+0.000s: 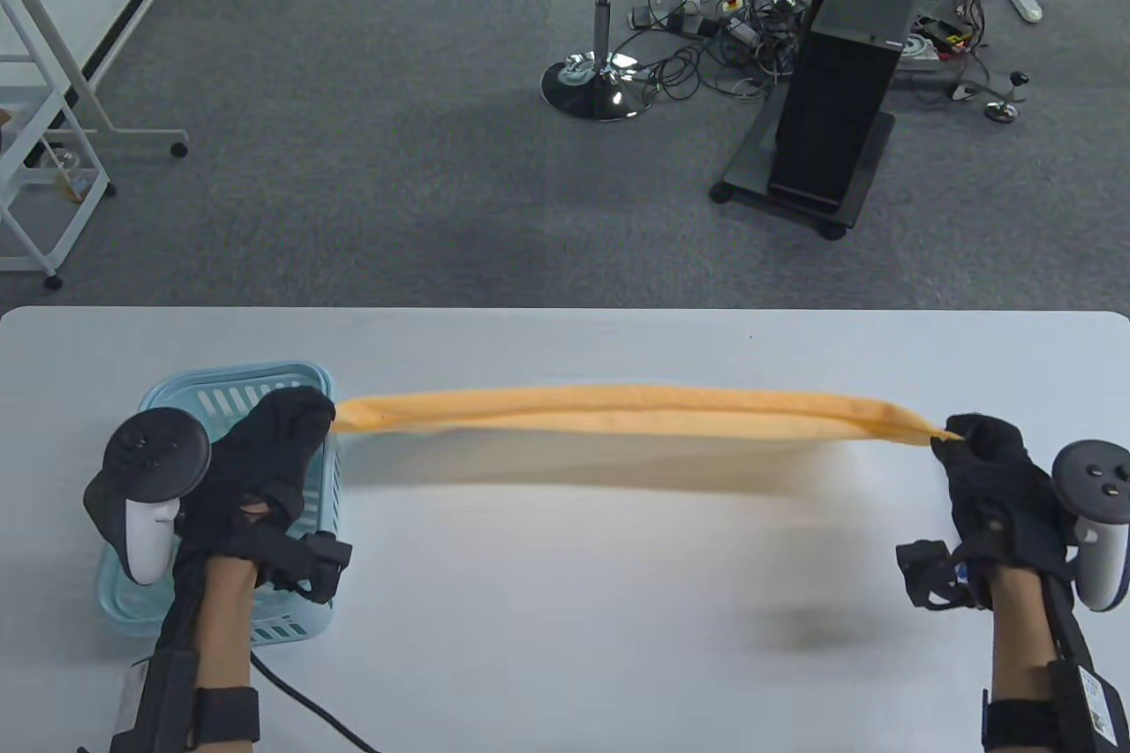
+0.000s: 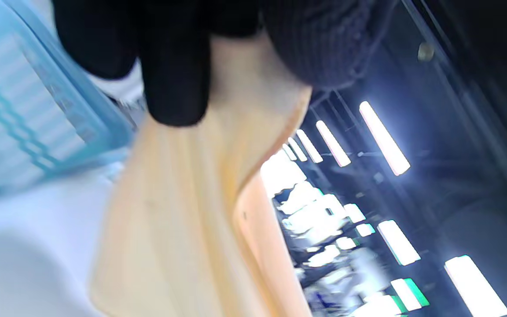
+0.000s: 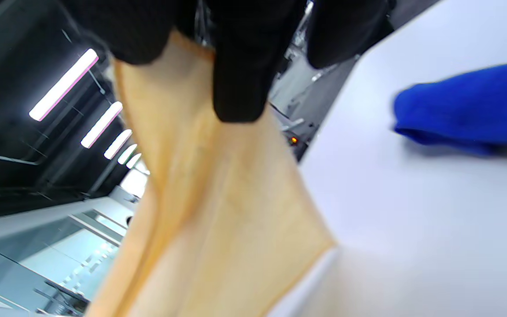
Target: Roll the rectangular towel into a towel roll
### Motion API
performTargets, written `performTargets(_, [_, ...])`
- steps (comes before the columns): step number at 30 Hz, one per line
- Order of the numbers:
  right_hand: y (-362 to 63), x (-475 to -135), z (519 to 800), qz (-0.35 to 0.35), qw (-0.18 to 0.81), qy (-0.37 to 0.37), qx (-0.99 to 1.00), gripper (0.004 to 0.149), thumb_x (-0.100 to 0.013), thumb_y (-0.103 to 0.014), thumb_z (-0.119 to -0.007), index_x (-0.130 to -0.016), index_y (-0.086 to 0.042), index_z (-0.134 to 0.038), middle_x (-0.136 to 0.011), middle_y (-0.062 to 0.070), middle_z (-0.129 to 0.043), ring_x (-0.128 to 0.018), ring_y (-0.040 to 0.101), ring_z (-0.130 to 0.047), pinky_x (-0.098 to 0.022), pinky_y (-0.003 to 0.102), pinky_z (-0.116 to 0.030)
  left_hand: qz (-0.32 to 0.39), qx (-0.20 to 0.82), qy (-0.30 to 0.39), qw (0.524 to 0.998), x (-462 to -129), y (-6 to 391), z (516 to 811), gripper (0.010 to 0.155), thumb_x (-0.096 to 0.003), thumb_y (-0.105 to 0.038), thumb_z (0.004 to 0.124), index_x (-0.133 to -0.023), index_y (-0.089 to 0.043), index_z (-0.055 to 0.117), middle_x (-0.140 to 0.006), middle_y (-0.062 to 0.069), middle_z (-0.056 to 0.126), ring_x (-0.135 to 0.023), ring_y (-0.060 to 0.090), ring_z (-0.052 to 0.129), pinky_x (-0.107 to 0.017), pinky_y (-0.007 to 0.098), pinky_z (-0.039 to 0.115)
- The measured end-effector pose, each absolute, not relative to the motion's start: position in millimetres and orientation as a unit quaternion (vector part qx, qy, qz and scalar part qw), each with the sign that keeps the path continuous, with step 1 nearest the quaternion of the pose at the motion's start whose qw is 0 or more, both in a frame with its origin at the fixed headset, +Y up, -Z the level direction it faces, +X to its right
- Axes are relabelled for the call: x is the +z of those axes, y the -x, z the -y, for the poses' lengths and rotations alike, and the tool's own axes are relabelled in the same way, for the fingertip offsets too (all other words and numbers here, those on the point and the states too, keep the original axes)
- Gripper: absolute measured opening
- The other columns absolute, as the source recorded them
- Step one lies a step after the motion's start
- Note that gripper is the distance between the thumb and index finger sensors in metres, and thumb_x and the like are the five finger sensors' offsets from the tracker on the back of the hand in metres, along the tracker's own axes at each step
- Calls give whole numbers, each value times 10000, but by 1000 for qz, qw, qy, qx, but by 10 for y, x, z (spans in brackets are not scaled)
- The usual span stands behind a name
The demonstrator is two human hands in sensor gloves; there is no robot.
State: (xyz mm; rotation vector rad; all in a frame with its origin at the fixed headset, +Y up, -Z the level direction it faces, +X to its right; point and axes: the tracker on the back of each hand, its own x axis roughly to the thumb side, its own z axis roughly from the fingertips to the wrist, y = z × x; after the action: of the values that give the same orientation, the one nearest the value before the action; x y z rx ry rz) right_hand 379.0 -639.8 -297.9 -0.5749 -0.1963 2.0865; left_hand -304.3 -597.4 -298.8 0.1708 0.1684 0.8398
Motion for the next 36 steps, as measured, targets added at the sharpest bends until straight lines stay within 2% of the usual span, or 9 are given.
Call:
performTargets(1, [-3812,-2908,6508,65,463,247,849,476,-375,-333,-726,-846,-266,-706,-1000,133,-573,-807,260,-850,-658,569,-593,-86,381,-82,917,-2936,3040,6032,400,-398,-392,815,-768,-302,934,-989,107,843,-827,362,848,-602,586,651])
performTargets(4, [-3822,-2832,6637,6,467,240,851,482,-395,-348,-702,-871,-284,-666,-987,123,-558,-785,252,-833,-669,580,-565,-91,353,-45,930,-2869,3023,6149,410,-390,-388,841,-771,-273,938,-1007,125,799,-879,412,695,-632,610,541])
performTargets(13, [-3841,-2923,6618,3,395,270,878,477,-369,-366,-732,-825,-226,-736,-955,113,-614,-745,252,-845,-661,589,-569,-117,244,-15,962,-2915,2874,6174,419,-359,-425,877,-722,-240,968,-1065,145,656,-909,423,530,-650,616,444])
performTargets(25, [-3874,-3508,6629,2,312,313,897,468,-351,-386,-747,-779,-199,-781,-924,97,-673,-717,237,-875,-655,580,-588,-196,54,-28,979,-3581,2444,6078,417,-380,-455,860,-695,-199,958,-1084,137,627,-951,410,487,-687,617,414])
performTargets(29, [-3828,-3691,6651,-1,283,324,903,488,-350,-403,-741,-784,-184,-768,-923,94,-673,-719,228,-879,-652,570,-601,-228,26,1,973,-3794,2395,6155,425,-405,-446,824,-758,-236,932,-1092,137,623,-960,408,491,-692,616,422])
performTargets(30, [-3803,-3710,6648,1,285,325,902,534,-351,-418,-736,-826,-175,-733,-941,100,-644,-747,233,-860,-658,570,-593,-226,26,-1,974,-3825,2384,6173,457,-412,-438,811,-817,-248,907,-1097,147,614,-960,413,488,-692,620,417])
performTargets(32, [-3773,-3721,6630,20,288,323,901,535,-349,-404,-737,-829,-168,-734,-945,106,-639,-757,241,-857,-657,569,-595,-225,22,7,974,-3853,2365,6183,541,-408,-466,804,-911,-270,846,-1109,162,601,-972,419,481,-696,627,413])
performTargets(36, [-3731,-3676,6569,8,261,308,915,589,-347,-435,-737,-867,-157,-721,-962,123,-621,-782,261,-843,-658,581,-584,-225,6,0,974,-3805,2352,6118,564,-403,-481,802,-926,-274,843,-1109,141,628,-991,421,499,-705,633,426])
